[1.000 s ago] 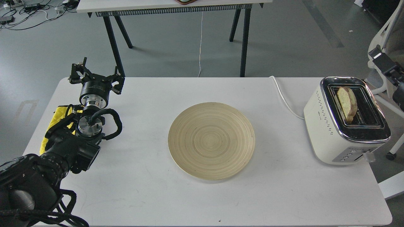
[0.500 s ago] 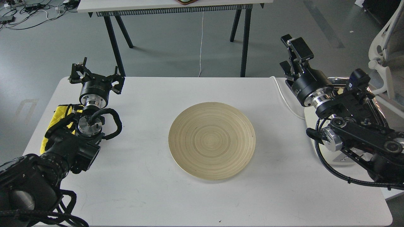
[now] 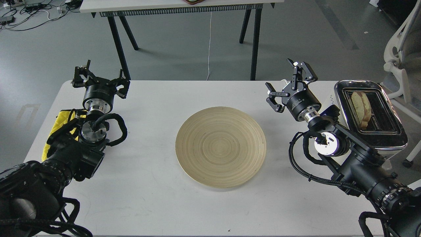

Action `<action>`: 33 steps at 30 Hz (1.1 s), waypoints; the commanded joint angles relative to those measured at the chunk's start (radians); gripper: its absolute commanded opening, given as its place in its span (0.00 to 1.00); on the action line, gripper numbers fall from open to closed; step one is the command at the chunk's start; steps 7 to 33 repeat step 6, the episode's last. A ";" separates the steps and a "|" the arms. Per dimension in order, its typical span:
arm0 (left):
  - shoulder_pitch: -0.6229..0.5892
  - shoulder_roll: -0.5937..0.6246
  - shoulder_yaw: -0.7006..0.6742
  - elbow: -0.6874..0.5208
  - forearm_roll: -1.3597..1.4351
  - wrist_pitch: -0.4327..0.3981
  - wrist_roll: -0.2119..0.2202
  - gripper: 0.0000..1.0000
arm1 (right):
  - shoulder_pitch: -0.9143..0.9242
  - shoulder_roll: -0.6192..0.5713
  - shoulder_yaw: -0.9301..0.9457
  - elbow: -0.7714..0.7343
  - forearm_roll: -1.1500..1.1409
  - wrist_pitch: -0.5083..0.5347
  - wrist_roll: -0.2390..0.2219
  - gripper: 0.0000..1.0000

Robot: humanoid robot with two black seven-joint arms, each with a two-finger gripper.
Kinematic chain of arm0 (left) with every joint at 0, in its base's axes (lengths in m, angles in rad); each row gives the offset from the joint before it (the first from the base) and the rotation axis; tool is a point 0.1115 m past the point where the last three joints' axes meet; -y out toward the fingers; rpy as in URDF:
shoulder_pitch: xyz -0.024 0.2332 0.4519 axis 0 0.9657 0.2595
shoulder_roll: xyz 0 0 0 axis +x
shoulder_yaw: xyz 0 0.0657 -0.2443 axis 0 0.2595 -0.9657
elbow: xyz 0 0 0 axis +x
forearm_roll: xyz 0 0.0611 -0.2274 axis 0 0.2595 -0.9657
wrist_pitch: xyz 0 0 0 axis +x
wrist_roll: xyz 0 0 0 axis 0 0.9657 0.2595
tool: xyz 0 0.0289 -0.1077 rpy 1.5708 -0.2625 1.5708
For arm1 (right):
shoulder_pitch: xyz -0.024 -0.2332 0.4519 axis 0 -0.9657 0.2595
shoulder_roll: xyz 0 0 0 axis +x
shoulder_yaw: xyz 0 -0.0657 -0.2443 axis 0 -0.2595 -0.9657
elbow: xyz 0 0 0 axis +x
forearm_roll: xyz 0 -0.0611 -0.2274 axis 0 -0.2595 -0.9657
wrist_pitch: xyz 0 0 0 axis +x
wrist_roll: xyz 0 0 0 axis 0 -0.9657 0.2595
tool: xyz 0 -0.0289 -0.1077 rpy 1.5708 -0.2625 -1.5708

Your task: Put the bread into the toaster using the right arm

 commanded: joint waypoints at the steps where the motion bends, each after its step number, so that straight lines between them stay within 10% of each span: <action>1: 0.000 0.000 0.000 0.000 0.000 0.000 0.000 1.00 | -0.005 0.002 -0.009 -0.009 0.001 0.019 0.001 1.00; 33: 0.000 0.000 0.000 0.000 0.000 0.000 0.000 1.00 | -0.018 0.004 -0.001 0.012 0.001 0.020 0.004 1.00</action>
